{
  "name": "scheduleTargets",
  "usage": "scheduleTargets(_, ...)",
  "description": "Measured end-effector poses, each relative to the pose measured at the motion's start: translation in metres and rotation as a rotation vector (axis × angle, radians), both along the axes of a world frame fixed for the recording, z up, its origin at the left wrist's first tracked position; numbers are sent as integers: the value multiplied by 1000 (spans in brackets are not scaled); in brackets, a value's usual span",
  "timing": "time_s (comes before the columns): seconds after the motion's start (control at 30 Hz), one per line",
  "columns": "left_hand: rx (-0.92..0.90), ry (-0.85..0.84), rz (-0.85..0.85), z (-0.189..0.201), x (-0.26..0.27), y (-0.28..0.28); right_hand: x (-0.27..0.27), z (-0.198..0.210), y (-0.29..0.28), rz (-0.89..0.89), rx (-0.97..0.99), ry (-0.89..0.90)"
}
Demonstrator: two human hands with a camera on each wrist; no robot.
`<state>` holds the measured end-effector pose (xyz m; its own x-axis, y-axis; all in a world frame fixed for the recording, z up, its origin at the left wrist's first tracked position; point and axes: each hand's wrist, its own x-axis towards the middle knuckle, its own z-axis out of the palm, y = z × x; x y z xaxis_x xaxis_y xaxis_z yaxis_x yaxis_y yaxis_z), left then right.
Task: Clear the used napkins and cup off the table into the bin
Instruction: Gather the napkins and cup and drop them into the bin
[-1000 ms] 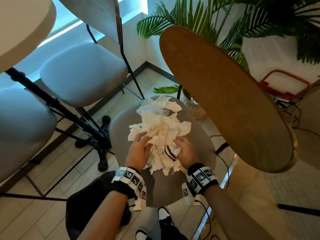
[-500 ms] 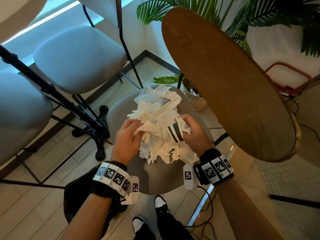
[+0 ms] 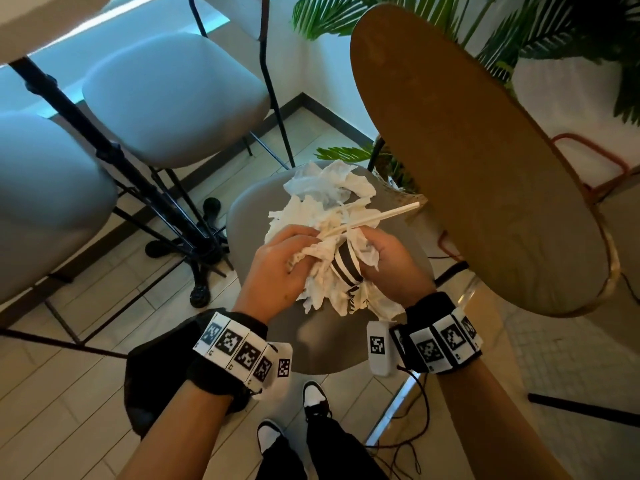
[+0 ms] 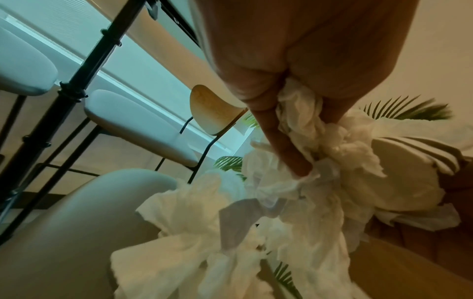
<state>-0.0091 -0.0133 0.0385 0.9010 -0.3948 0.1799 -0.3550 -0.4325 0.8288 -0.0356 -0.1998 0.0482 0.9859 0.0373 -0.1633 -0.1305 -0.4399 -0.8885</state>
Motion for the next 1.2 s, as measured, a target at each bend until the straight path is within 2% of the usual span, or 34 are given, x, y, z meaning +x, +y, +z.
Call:
scheduleTargets(0.07, -45, -19, 53, 7, -20, 31, -9, 13, 31, 65, -42, -22)
scheduleTargets(0.23, -130, -64, 136, 35, -26, 61, -2, 49, 61, 157, -121, -110)
scheduleTargets(0.37, -168, -67, 227, 57, -39, 90, 0, 75, 95, 200, -56, -205)
scheduleTargets(0.43, -168, -54, 329, 51, -64, 137, -6, 62, 149, 277, 3, -202)
scheduleTargets(0.5, -162, -20, 438, 28, -94, 189, -14, 34, 207, 408, 38, -120)
scheduleTargets(0.6, -137, 68, 629, -32, -135, 255, -26, -34, 285, 573, 24, 38)
scheduleTargets(0.67, -113, 153, 731, -91, -158, 290, -36, -96, 328, 651, 17, 141)
scheduleTargets(0.87, -65, 548, 924, -313, -186, 348, -59, -336, 410, 750, -138, 453)
scheduleTargets(0.93, -52, 634, 931, -385, -184, 357, -61, -414, 425, 728, -155, 512)
scheduleTargets(1.03, 24, 673, 863, -479, -176, 370, -58, -509, 435, 705, -189, 569)
scheduleTargets(1.13, 96, 788, 748, -549, -171, 378, -57, -577, 441, 701, -268, 632)
scheduleTargets(1.2, 134, 831, 650, -580, -169, 381, -57, -605, 444, 754, -340, 673)
